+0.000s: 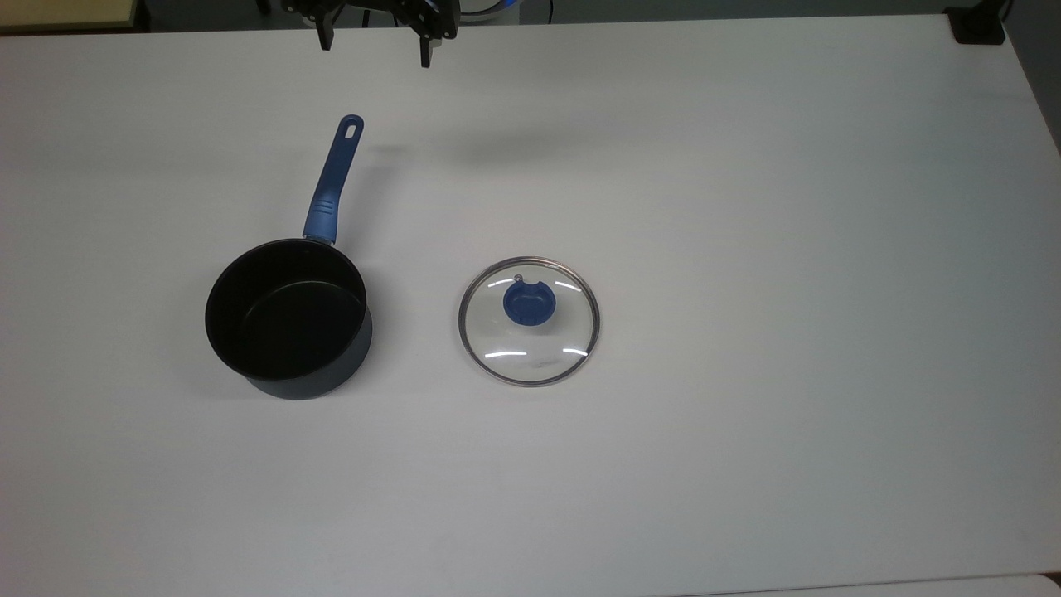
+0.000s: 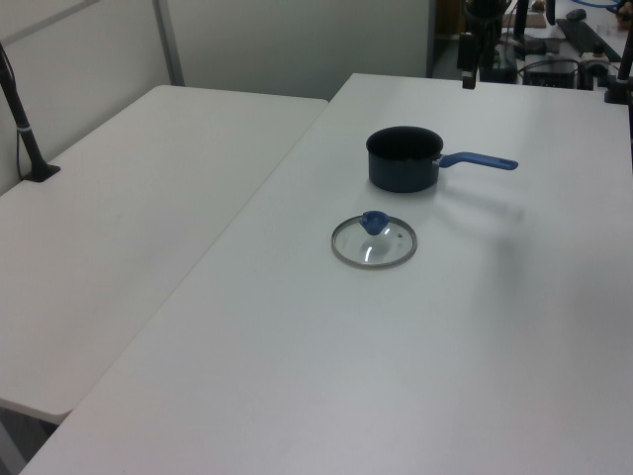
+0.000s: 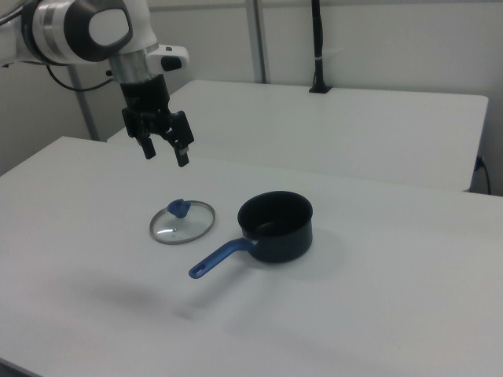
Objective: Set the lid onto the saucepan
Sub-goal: 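Move the gripper over the glass lid's blue knob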
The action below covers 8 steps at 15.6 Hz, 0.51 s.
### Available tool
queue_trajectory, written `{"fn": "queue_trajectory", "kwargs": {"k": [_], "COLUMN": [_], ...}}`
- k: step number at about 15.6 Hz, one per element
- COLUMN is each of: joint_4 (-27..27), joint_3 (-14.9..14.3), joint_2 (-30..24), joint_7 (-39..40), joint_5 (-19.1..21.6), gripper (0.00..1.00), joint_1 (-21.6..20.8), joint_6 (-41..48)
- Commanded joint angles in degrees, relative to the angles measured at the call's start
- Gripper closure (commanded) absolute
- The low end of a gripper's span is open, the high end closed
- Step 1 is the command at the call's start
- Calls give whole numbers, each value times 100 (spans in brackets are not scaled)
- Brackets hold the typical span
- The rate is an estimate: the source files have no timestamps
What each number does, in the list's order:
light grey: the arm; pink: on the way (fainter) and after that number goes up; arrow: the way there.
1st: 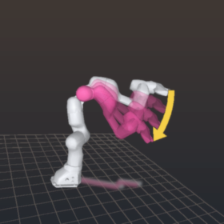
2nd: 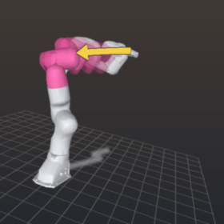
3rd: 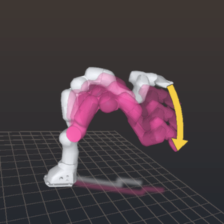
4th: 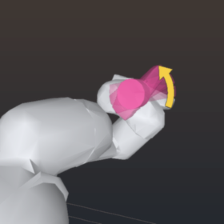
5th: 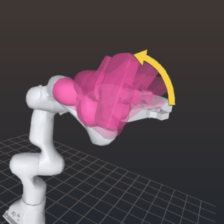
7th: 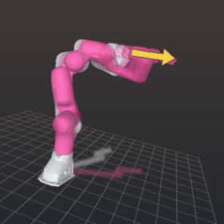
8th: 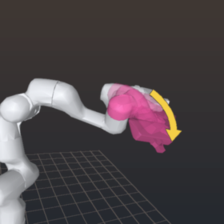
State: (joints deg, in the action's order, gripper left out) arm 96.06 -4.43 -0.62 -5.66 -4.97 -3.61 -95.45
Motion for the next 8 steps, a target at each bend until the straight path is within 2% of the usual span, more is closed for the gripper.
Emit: {"fn": "queue_trajectory", "kwargs": {"k": [1,8], "joint_4": [106,62], "joint_3": [-23,-23], "joint_2": [-1,246], "joint_7": [99,109], "joint_5": [31,14], "gripper": [0,0], "joint_1": [-52,-114], "joint_6": [-61,-184]}}
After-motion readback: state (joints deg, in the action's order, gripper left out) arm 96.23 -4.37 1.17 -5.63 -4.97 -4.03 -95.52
